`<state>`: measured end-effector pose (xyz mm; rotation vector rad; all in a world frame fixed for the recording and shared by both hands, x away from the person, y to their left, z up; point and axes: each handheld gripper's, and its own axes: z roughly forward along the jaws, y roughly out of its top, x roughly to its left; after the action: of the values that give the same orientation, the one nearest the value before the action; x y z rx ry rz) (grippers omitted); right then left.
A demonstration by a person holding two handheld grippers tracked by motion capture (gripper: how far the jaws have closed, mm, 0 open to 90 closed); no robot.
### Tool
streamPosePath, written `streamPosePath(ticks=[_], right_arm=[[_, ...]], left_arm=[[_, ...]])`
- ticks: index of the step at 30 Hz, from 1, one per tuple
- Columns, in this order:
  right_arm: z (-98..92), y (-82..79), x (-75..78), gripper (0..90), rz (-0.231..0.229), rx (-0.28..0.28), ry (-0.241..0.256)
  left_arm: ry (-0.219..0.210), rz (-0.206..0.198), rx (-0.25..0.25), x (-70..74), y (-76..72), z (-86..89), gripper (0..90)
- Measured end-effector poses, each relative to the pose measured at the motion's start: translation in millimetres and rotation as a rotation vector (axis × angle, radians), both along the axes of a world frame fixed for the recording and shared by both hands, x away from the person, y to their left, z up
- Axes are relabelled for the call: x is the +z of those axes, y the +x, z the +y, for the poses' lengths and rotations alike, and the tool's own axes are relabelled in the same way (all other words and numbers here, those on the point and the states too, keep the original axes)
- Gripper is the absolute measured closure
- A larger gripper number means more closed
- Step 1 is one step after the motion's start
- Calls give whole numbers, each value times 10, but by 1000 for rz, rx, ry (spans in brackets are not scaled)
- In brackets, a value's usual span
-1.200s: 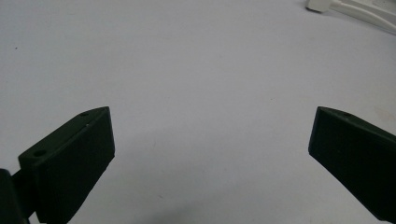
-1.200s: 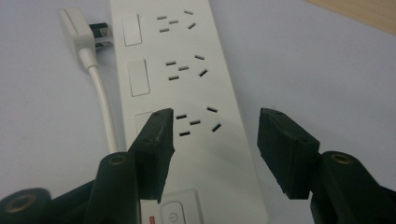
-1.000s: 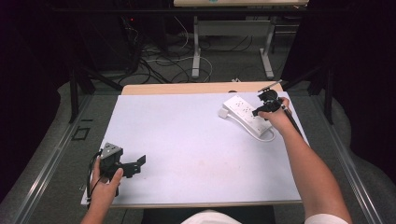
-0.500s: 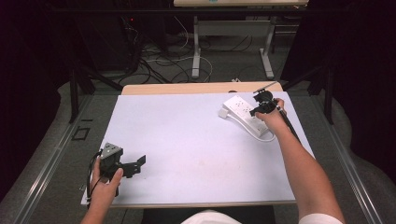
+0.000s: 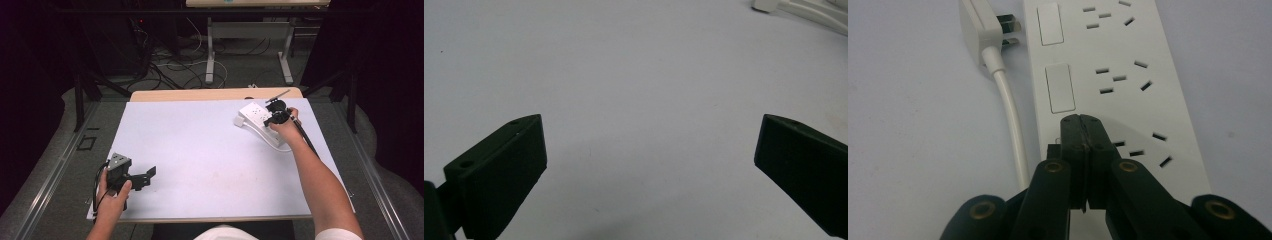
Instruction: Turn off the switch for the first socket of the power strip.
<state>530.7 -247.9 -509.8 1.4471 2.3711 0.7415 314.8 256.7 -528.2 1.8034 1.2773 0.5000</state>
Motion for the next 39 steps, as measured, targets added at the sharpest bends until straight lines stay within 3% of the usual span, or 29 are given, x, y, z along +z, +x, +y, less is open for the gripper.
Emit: streamPosePath(ticks=[7,11,20,23,26,29,39], right_arm=[[57,3,-43,900,16,-21,10],[69,-6,-55,900,-5,-17,21],[68,-12,-57,900,5,-30,33],[66,-16,-69,900,-10,-14,22],[70,-15,-101,900,-28,-14,45],[89,-10,-105,900,-28,-38,50],[96,-13,-107,900,-40,-15,41]], left_arm=[[-5,-1,3,1,-2,-1,2],[0,0,-1,1,0,0,2],[0,-2,-2,4,-5,-3,2],[2,-2,-3,5,-6,-5,2],[3,0,-4,7,-8,-6,2],[2,-3,-3,7,-8,-3,2],[1,-1,-2,5,-6,-2,2]])
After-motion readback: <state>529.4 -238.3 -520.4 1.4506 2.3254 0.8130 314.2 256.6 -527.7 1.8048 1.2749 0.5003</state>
